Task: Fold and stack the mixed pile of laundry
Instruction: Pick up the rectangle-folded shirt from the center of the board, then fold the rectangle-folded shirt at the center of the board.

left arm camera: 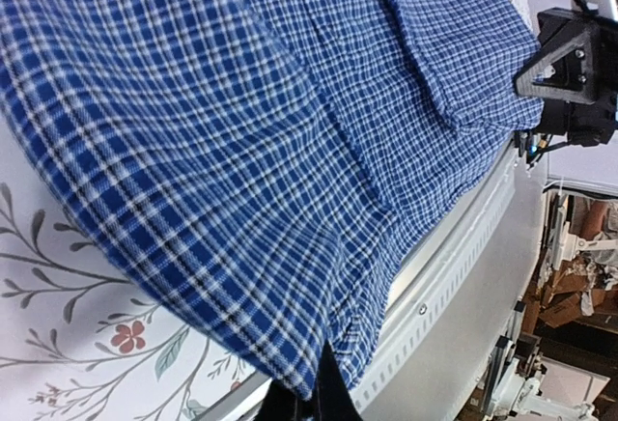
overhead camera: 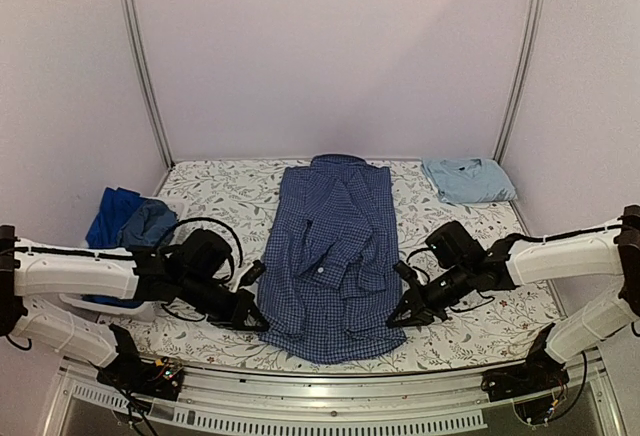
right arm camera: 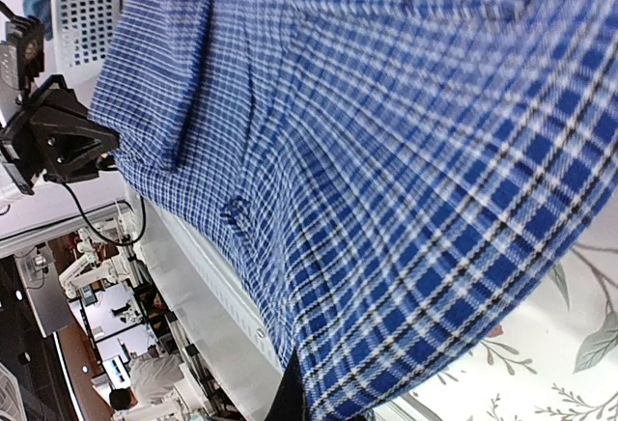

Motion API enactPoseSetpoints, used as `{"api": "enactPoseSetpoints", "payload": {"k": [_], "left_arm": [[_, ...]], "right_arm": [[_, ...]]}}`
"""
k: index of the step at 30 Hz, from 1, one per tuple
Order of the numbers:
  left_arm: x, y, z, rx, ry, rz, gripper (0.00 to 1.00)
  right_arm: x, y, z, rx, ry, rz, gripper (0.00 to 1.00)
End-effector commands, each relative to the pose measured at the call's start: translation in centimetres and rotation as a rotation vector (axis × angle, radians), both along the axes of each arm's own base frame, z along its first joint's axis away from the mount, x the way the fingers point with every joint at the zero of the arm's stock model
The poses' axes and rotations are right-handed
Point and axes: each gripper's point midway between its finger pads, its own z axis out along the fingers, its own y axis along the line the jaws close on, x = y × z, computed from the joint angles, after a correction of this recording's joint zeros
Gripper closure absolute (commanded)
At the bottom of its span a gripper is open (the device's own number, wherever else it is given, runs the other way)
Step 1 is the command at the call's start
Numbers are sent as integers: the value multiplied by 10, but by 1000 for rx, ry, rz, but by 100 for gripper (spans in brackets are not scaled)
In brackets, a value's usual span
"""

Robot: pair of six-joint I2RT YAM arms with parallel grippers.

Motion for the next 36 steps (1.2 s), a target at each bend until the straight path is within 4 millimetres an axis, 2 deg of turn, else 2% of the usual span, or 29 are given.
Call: {"api": "enactPoseSetpoints", "payload": {"k": [1,5,9,12,15,16,17,20,24,26,30,32,36], "left_arm": [[29,-2,14,14,-29,24,100],[84,-7,30,30,-105,47,100],[142,-4,35,38,-150,101,100],[189,-2,36,50,-178,132,100],[233,-4,34,56,-194,157,100],[246,-4,31,54,-192,165,100],[260,-4,29,53,-197,177,100],[294,-3,14,60,-185,203,100],[322,-6,-8,55,-157,217,100],[336,-9,-10,45,-164,231,100],[355,-10,-14,36,-176,265,100],[362,-10,-11,29,-189,275,100],[370,-10,-10,27,-207,292,100]], "right_arm": [[44,7,32,19,-91,-70,100],[88,6,35,-9,-151,-86,100],[136,-1,38,-6,-191,-135,100],[180,-8,43,5,-226,-175,100],[225,-14,53,23,-275,-213,100],[239,-16,46,17,-270,-222,100],[254,-15,53,32,-294,-224,100],[288,-14,38,40,-281,-225,100],[320,-15,18,36,-273,-232,100],[330,-18,5,26,-261,-244,100],[347,-21,-10,28,-247,-258,100],[352,-21,-12,35,-247,-260,100],[362,-19,-3,52,-268,-264,100]]}}
